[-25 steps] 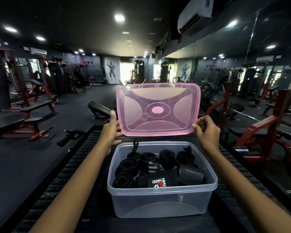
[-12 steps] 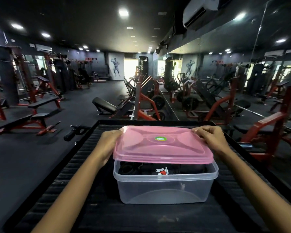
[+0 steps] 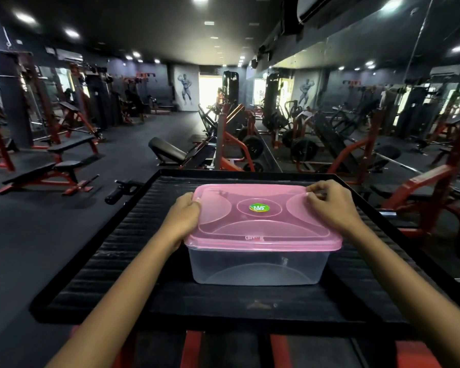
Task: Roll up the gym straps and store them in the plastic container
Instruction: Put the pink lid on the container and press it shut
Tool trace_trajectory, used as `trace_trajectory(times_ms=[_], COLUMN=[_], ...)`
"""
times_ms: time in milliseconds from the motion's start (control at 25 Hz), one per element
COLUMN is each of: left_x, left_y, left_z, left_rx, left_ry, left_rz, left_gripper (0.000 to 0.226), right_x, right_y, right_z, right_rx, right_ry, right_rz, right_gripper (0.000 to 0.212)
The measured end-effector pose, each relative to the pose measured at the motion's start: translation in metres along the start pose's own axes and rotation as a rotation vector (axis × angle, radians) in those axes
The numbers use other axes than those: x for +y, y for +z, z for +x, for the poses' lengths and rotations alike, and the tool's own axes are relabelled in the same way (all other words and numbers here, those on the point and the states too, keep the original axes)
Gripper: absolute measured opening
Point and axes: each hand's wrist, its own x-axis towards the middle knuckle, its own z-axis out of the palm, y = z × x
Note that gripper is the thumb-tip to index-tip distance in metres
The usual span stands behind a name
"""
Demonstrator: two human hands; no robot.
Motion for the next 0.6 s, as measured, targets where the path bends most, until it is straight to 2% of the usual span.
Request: trace_trajectory(times_ms=[160, 360, 480, 600], left_x=[-0.003, 0.007, 0.014, 0.025], left_y=[-0.003, -0.003, -0.005, 0.001], left_z=[0.004, 0.004, 0.010, 0.020], left_rx=[0.032, 0.054, -0.092, -0.317], left_ry=[0.041, 0.105, 0.187, 0.217], left_rz=[0.138, 0.460, 0.593, 0.764], left_gripper=[0.028, 0.036, 0.053, 0.060], right_x=[-0.001, -0.007, -0.007, -0.015], right_y=[0.003, 0.005, 0.015, 0.025], right_z=[0.003, 0.013, 0.027, 0.039], right_rx=[-0.015, -0.084, -0.196, -0.313], right_ry=[-0.014, -0.032, 0.001, 0.072], right_rz=[-0.041, -0.097, -0.211, -0.313], right_gripper=[0.021, 0.028, 0.030, 0.043])
